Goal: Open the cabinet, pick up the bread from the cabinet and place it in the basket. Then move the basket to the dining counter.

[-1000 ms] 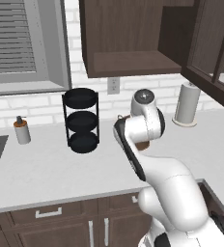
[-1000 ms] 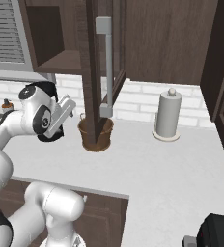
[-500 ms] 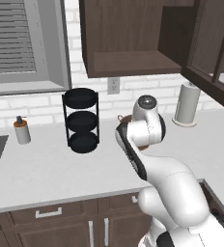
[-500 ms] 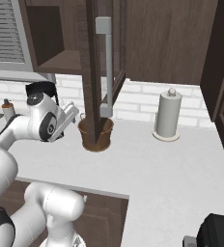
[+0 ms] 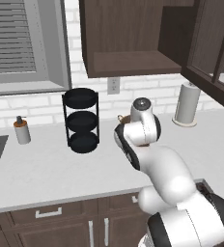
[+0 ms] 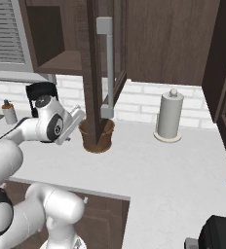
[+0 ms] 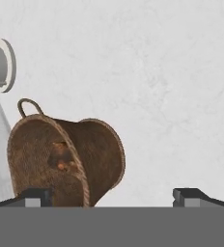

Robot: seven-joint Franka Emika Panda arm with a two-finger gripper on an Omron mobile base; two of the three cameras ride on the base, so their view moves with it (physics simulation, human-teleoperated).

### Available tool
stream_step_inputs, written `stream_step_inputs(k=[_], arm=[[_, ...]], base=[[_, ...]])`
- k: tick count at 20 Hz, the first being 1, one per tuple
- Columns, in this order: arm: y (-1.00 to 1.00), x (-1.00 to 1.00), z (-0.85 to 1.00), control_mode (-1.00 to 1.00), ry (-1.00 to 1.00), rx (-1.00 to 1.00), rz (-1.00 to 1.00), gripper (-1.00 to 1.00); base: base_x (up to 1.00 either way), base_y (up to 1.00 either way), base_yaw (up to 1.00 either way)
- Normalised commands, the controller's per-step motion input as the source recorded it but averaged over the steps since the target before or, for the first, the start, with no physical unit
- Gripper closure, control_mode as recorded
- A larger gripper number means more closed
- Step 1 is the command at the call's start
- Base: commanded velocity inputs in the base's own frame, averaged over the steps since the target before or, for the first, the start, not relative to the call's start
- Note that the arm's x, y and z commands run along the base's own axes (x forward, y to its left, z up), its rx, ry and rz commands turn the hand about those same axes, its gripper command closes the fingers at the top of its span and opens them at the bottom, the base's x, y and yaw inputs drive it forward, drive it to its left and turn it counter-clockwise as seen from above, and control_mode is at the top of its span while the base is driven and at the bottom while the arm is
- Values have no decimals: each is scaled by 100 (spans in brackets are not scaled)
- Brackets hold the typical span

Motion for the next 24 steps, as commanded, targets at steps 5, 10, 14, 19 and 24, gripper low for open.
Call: stream_step_inputs(k=[5, 10, 14, 19, 24], arm=[[0, 34, -8, -100, 8, 0, -14, -100], [0, 29, -21, -100, 9, 0, -11, -100], [0, 27, -22, -100, 6, 0, -6, -100], [0, 21, -23, -100, 1, 2, 0, -100], [0, 18, -39, -100, 1, 5, 0, -100]], base=[[0, 0, 0], [0, 0, 0], [0, 0, 0], [0, 0, 0], [0, 0, 0]])
